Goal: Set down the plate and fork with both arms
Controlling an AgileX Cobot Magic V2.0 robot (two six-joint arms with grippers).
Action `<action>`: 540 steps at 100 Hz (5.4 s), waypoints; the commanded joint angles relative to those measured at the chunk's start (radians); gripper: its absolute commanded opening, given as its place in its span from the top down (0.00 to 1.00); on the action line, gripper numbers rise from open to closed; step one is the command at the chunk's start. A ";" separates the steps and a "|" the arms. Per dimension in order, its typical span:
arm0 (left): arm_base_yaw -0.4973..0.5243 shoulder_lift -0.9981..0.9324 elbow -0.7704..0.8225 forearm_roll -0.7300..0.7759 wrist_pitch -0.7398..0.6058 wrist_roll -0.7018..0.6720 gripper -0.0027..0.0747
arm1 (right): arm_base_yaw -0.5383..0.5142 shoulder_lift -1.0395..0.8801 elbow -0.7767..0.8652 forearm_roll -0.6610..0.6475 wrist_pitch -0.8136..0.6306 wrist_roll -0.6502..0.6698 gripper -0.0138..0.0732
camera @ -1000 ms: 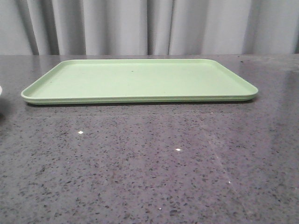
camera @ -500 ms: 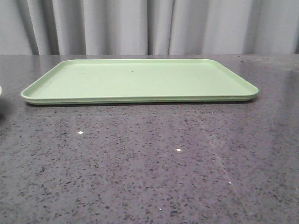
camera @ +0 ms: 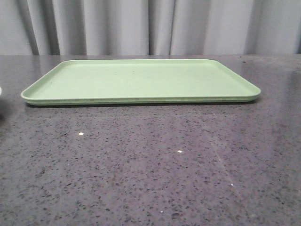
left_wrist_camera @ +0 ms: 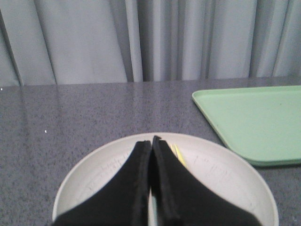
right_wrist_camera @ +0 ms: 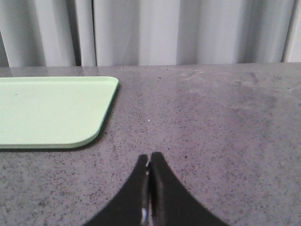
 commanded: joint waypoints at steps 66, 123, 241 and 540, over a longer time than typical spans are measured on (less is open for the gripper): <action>0.003 0.603 -0.601 0.069 0.169 -0.008 0.98 | -0.004 0.589 -0.548 -0.007 0.315 -0.011 0.91; 0.003 0.637 -0.602 0.064 0.134 -0.008 0.43 | -0.004 0.667 -0.578 -0.007 0.310 -0.011 0.32; 0.269 1.163 -0.855 0.104 0.716 -0.081 0.43 | -0.004 0.667 -0.578 0.000 0.302 -0.011 0.32; -0.177 1.648 -1.288 -0.563 0.478 0.038 0.99 | -0.004 0.667 -0.578 0.000 0.314 -0.011 0.32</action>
